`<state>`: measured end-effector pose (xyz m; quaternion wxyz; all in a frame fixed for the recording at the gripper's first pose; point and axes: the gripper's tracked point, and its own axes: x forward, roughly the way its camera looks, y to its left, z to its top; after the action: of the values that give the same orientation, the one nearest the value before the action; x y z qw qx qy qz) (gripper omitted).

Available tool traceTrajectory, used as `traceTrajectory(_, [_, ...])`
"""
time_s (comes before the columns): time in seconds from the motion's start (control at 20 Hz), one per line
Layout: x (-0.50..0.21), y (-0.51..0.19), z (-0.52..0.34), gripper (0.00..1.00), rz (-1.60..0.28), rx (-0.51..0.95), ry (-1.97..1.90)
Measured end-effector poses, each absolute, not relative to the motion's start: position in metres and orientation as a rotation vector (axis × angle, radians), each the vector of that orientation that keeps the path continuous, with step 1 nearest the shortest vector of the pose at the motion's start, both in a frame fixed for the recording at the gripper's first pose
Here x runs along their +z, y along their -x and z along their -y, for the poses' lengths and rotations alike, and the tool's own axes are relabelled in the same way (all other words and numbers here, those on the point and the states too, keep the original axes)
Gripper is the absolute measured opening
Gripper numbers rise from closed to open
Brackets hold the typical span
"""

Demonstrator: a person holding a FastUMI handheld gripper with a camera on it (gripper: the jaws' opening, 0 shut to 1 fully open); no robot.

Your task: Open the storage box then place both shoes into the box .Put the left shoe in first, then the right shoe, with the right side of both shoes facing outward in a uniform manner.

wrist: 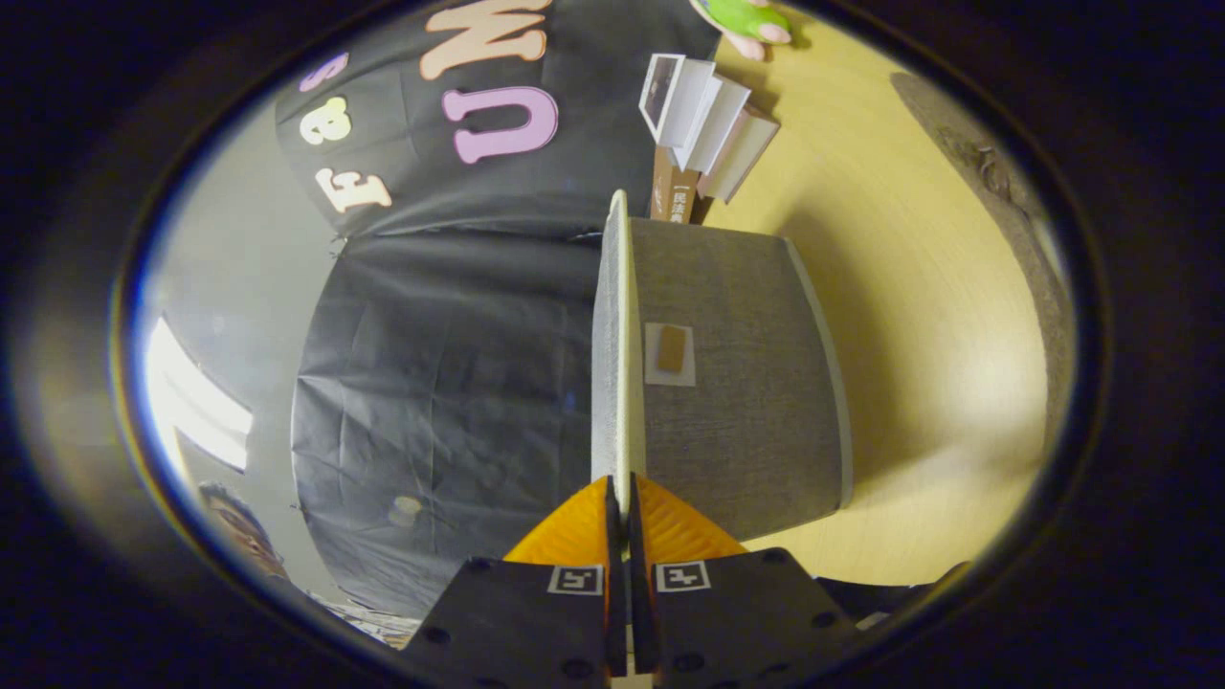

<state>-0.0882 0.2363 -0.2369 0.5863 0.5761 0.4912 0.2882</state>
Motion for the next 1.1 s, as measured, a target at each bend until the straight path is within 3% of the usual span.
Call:
traceTrajectory(0.2, [-0.195,0.079,-0.241,0.06,-1.103,0.733,-1.31])
traceTrajectory(1.1, [-0.084,0.059,-0.359,0.12,-0.955,0.895,-0.984])
